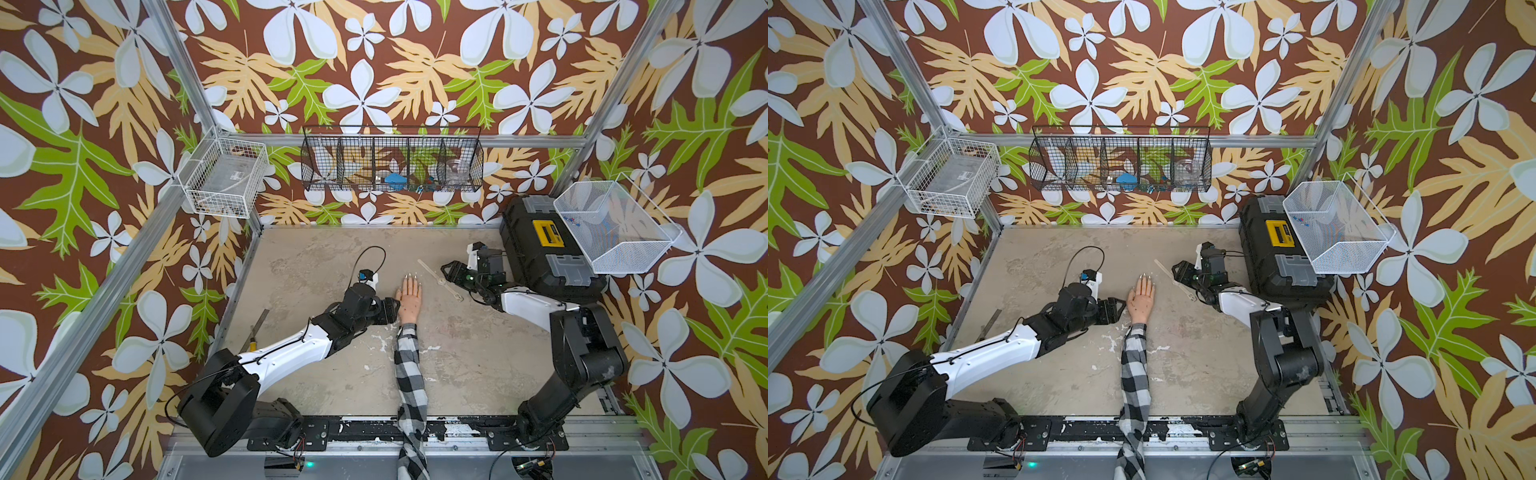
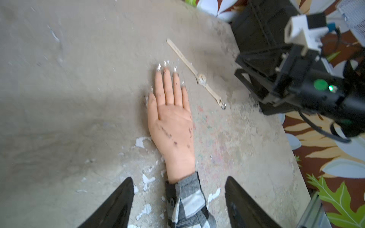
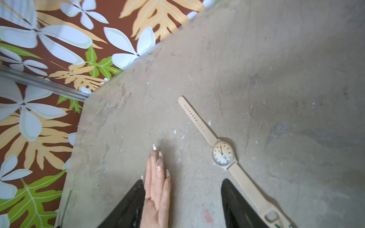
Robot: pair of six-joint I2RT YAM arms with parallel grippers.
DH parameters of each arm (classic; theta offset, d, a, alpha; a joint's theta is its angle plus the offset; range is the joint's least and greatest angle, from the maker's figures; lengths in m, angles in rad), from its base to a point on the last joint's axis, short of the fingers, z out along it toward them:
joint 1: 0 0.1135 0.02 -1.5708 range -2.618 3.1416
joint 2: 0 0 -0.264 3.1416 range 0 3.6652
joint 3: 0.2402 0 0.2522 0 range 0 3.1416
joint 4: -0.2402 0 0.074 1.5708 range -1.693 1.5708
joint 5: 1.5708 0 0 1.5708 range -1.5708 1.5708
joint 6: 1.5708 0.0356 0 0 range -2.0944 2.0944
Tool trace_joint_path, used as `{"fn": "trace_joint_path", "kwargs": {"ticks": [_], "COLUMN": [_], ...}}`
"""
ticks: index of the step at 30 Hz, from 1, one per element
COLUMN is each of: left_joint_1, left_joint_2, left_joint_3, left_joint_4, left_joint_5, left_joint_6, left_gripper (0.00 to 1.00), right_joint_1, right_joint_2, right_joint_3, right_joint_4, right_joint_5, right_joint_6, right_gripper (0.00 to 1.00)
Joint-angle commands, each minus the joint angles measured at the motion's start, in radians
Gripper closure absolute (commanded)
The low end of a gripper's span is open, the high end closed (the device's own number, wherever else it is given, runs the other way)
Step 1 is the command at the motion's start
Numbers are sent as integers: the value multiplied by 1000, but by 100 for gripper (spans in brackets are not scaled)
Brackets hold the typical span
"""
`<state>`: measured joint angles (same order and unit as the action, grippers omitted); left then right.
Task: Take off the watch
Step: Reset both arms
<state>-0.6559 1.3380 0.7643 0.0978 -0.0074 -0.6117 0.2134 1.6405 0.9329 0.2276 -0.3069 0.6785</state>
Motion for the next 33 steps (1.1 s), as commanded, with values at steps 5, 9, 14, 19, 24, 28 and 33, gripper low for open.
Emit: {"fn": "trace_joint_path", "kwargs": {"ticks": [5,9,14,19,24,28,33], "left_joint_1": [115,158,243,386,409,419,484], "left_joint_2": [-70,-144,-205,-226,-98,7,54], "left_joint_3": [50,-36,-187,-394,-527,-614,-596], "left_joint_4": [-34,144,354,604,905,1141,1128], "left_joint_5": [-308,-573,-681,-547,-563,-548,-448], "left_joint_6": [173,336,526,556,614,617,574], "left_gripper": [7,0,0,0,0,0,0], "right_joint_1": [-9,-9,-55,-101,-130,-140,-140], "right_joint_2": [-228,-345,-437,-454,-351,-250,-173], "right_joint_3": [-29,-92,-302,-453,-507,-503,-815], "right_joint_4": [-144,-98,207,419,541,546,1130], "right_joint_5": [135,309,414,477,491,461,371], "right_joint_6": [-149,-248,-402,-543,-634,-675,-707], "right_gripper": [0,0,0,0,0,0,0]}}
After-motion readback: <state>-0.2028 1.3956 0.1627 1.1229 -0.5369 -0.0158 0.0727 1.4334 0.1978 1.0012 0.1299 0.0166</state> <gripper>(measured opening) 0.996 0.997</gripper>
